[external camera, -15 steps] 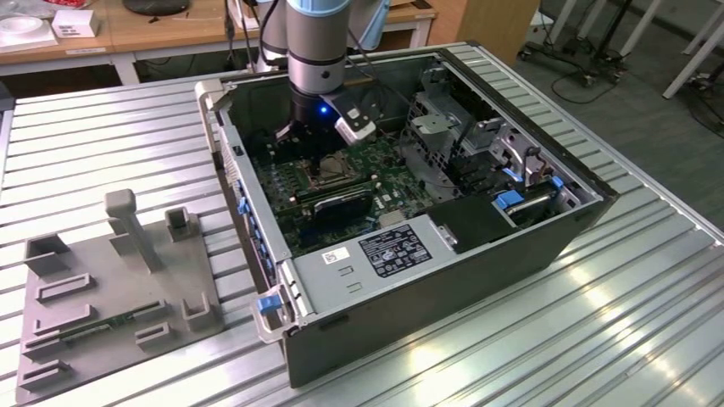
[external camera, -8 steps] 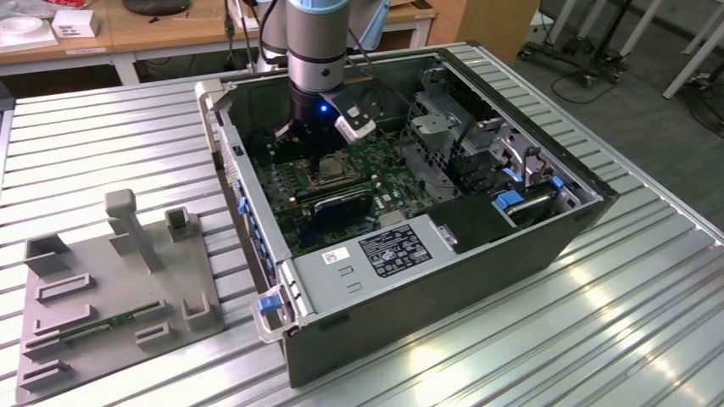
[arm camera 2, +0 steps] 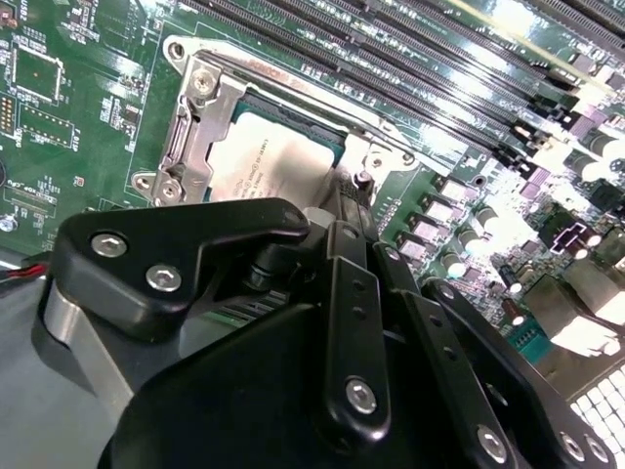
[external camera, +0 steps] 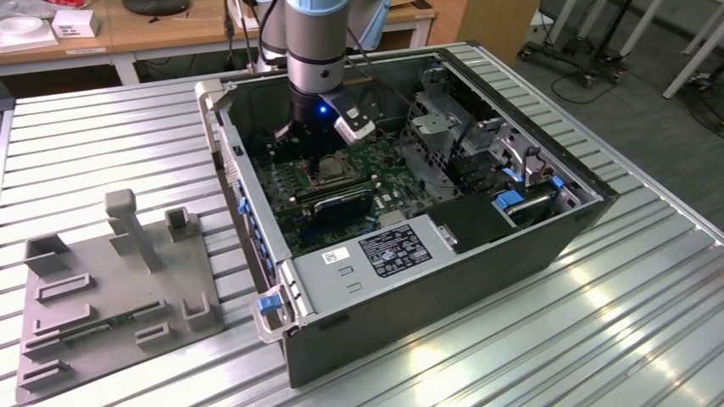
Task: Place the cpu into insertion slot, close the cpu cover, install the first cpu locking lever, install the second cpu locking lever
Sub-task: 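Close the cpu cover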
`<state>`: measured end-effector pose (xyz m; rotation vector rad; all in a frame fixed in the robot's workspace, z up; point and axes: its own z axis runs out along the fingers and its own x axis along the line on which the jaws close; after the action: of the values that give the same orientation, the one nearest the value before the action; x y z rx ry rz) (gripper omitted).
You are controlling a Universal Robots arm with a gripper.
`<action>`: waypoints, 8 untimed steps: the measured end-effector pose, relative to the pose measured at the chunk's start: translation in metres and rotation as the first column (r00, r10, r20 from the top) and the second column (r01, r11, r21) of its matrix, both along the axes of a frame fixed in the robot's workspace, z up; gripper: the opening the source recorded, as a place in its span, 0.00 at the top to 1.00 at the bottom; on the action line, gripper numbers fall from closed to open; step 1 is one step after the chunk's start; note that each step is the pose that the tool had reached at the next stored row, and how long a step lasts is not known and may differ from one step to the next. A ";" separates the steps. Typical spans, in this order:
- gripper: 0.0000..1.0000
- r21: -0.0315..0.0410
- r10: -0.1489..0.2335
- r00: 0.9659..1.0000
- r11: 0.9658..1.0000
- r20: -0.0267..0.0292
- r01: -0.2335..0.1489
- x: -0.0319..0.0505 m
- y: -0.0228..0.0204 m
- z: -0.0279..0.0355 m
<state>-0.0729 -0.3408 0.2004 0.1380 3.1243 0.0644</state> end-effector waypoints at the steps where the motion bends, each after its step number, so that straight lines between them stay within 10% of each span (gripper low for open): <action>1: 0.89 0.000 0.000 1.000 1.000 0.000 0.000 -0.0001 0.0000 -0.0005; 8: 0.89 0.000 0.000 1.000 1.000 0.001 0.000 -0.0004 -0.0001 -0.0039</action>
<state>-0.0733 -0.3409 0.1965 0.1380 3.1232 0.0640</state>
